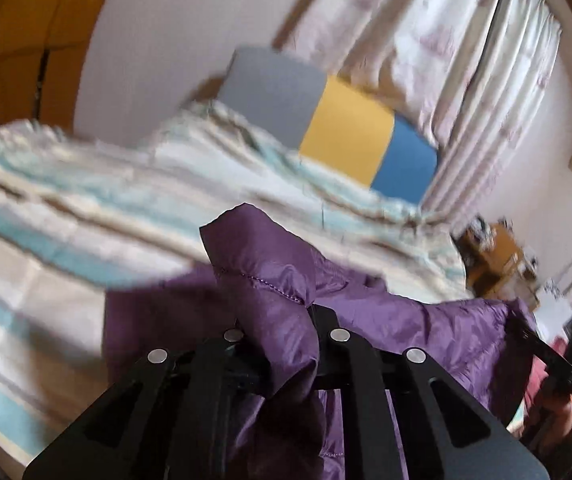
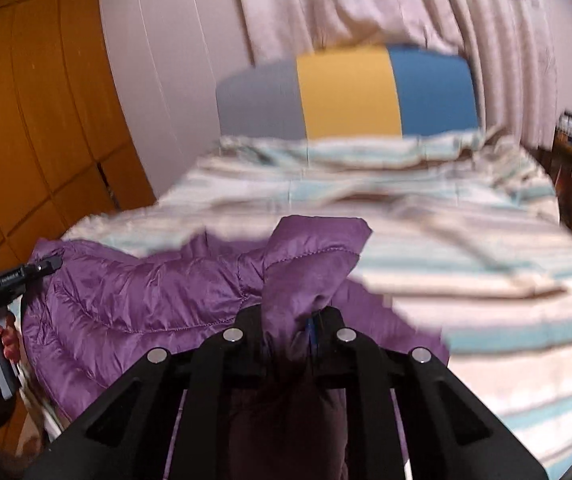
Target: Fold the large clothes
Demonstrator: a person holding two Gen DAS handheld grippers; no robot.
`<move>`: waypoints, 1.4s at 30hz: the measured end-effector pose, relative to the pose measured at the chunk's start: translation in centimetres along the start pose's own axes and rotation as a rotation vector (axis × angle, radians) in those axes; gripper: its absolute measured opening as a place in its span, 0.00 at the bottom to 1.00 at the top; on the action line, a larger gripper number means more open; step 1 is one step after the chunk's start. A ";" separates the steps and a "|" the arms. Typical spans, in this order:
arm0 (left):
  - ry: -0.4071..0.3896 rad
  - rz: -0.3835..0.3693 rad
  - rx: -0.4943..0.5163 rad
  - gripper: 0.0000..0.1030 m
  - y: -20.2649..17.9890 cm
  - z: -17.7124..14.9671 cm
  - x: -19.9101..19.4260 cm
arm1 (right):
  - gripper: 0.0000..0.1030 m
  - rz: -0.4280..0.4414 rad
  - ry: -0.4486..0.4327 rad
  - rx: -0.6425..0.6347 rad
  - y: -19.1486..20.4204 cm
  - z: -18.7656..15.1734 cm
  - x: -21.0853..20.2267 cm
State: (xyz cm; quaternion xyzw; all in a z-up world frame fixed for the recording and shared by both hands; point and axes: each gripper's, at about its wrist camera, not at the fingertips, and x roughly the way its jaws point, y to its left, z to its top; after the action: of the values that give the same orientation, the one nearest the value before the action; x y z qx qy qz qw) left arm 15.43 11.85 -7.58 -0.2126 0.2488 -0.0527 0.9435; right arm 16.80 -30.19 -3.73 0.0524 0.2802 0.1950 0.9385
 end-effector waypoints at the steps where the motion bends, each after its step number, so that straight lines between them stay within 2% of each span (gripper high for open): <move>1: -0.037 0.010 -0.003 0.11 -0.3 0.7 0.1 | 0.12 -0.008 -0.041 0.001 0.2 1.0 -0.2; 4: -0.106 0.023 -0.047 0.11 -0.7 2.3 1.1 | 0.12 -0.033 -0.114 0.019 0.2 2.6 0.4; 9: -0.141 0.048 -0.060 0.11 -1.3 2.8 3.9 | 0.12 -0.064 -0.157 0.086 -0.7 3.0 3.1; 20: -0.107 0.164 0.008 0.11 -0.7 -0.3 9.5 | 0.12 -0.177 -0.076 0.092 -3.1 -0.9 10.9; 28: -0.016 0.250 -0.004 0.11 0.5 -1.7 13.3 | 0.18 -0.222 0.053 0.131 -5.1 -2.7 15.9; 35: 0.152 0.263 -0.079 0.14 2.8 -2.4 16.9 | 0.30 -0.222 0.213 0.225 -7.7 -3.8 19.5; 42: 0.174 0.258 -0.104 0.17 3.3 -2.5 17.1 | 0.34 -0.306 0.245 0.147 -6.5 -3.9 20.6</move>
State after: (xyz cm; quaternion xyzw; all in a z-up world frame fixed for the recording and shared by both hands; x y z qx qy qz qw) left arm 29.03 10.40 -18.62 -0.2221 0.3571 0.0638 0.9051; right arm 32.62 -28.10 -18.76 0.0534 0.4102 0.0340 0.9098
